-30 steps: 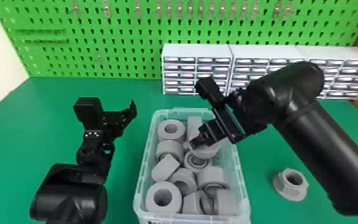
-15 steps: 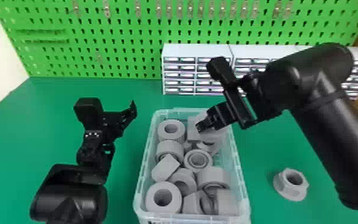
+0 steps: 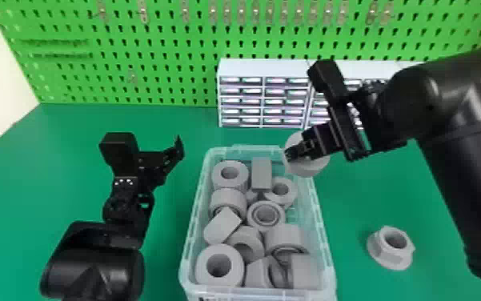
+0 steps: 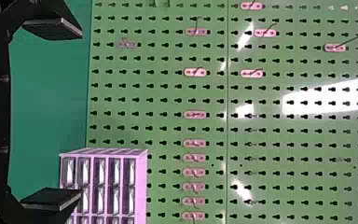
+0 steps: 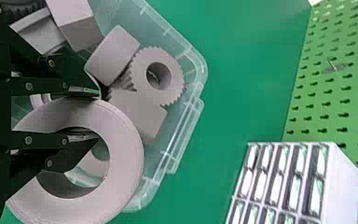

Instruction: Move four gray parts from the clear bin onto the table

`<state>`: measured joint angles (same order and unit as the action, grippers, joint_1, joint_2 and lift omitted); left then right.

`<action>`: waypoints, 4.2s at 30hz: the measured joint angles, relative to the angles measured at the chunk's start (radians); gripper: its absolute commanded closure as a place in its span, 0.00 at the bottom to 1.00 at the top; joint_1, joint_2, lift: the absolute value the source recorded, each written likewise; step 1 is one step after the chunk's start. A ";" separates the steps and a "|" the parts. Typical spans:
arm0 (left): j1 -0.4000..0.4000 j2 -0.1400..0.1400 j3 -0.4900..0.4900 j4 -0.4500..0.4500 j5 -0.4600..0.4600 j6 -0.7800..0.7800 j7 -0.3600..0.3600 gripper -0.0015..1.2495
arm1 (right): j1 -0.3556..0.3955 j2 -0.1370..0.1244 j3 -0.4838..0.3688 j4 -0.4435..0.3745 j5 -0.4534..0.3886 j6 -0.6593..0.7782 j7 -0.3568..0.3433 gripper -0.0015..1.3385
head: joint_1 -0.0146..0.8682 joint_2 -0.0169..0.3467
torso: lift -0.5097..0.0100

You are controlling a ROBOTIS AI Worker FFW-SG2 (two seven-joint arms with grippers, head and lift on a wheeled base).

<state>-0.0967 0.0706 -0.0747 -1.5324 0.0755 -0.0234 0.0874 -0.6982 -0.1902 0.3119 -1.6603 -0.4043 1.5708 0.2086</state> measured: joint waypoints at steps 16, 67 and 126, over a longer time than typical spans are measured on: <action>0.002 0.000 -0.007 0.002 0.008 -0.013 0.002 0.08 | 0.079 -0.021 -0.159 -0.074 0.103 0.000 0.000 0.69 | 0.80 0.24 | 0.88; -0.017 -0.002 -0.042 0.019 0.014 -0.046 0.002 0.08 | 0.178 -0.049 -0.234 0.160 0.105 -0.016 0.000 0.69 | 0.80 0.24 | 0.88; -0.021 -0.006 -0.048 0.026 0.023 -0.060 0.004 0.08 | 0.179 -0.048 -0.134 0.306 0.048 -0.043 0.000 0.62 | 0.80 0.24 | 0.88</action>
<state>-0.1178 0.0644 -0.1225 -1.5063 0.0982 -0.0833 0.0914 -0.5192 -0.2387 0.1778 -1.3545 -0.3559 1.5278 0.2086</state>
